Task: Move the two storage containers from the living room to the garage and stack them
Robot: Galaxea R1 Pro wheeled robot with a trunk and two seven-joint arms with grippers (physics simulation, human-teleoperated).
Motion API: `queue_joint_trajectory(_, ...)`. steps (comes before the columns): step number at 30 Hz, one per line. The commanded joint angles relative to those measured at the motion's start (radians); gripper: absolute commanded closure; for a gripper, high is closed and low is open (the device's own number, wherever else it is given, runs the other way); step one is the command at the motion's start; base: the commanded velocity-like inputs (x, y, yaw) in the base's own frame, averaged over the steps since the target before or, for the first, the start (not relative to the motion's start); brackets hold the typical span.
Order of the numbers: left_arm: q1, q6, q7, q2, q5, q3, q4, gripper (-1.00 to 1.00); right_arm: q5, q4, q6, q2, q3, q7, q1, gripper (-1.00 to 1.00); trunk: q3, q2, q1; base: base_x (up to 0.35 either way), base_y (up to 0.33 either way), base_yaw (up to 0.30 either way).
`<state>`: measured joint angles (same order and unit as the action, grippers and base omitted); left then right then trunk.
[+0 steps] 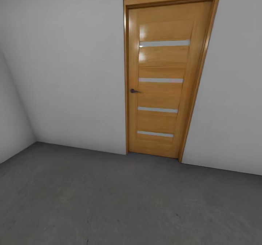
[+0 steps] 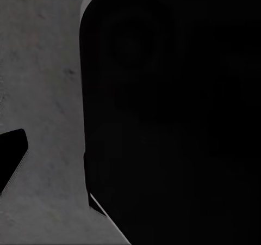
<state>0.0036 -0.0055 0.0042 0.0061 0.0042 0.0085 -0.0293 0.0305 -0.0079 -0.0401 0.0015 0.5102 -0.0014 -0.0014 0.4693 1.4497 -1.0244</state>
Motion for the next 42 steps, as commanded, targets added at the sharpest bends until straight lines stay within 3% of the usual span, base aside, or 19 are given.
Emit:
queue_joint_trajectory(1,0.000,-0.001,0.000,0.000,0.000,0.001,-0.001,-1.00,0.003,0.000,-0.003,0.000,0.004,0.000,0.000,-1.00,0.001,0.000,-0.001,0.322,0.000,0.000)
queue_joint_trajectory(35,0.000,-0.001,0.005,0.002,0.003,0.002,-0.003,-1.00,0.007,0.000,-0.003,0.003,0.002,0.000,0.000,-1.00,0.001,0.000,-0.001,0.322,0.000,0.000)
queue_joint_trajectory(42,0.000,-0.001,0.006,0.002,0.003,0.002,-0.003,-1.00,0.008,0.000,-0.003,0.002,0.003,0.008,0.000,-1.00,0.001,0.000,-0.001,0.317,0.000,-0.157)
